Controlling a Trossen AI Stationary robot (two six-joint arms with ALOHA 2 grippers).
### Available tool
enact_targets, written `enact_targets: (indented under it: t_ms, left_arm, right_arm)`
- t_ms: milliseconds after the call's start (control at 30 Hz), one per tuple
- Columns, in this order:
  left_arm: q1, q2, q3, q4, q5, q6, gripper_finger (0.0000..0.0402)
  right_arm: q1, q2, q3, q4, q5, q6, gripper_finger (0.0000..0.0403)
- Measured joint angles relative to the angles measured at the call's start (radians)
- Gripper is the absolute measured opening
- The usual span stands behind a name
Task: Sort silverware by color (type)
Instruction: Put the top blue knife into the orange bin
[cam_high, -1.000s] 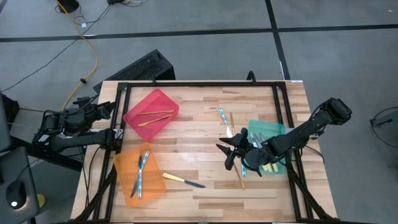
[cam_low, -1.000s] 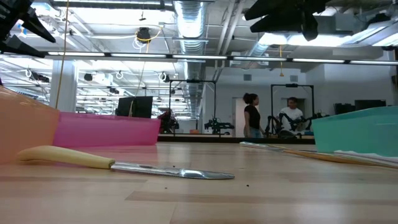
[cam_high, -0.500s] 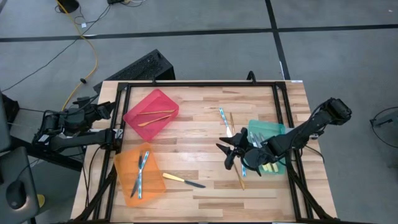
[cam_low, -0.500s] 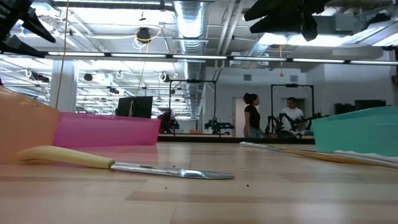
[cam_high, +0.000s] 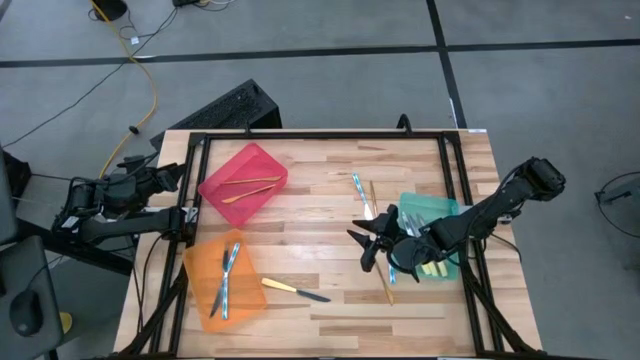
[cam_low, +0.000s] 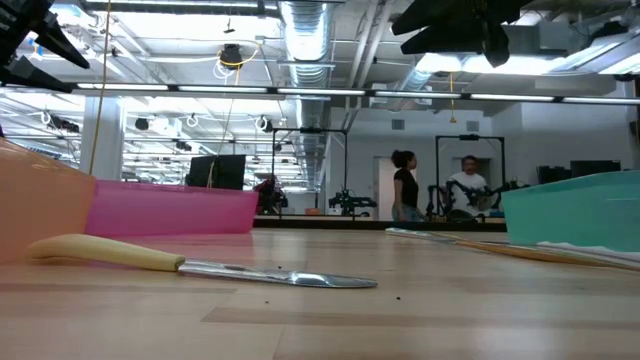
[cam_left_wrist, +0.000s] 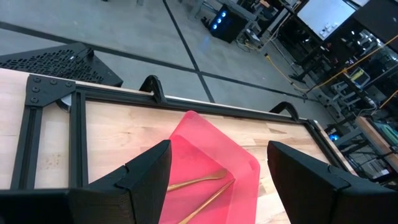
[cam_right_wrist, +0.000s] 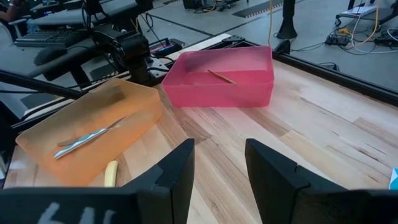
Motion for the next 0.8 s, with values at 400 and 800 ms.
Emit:
enact_targets:
  t_ms: [400,800]
  left_arm:
    - [0.000,0.000,0.000,0.000,0.002,0.000,0.0247]
    - [0.000,0.000,0.000,0.000,0.002,0.002,0.0247]
  right_arm:
    - [0.000,0.000,0.000,0.000,-0.001,-0.019,0.0166]
    - [0.000,0.000,0.000,0.000,-0.001,-0.045,0.0166]
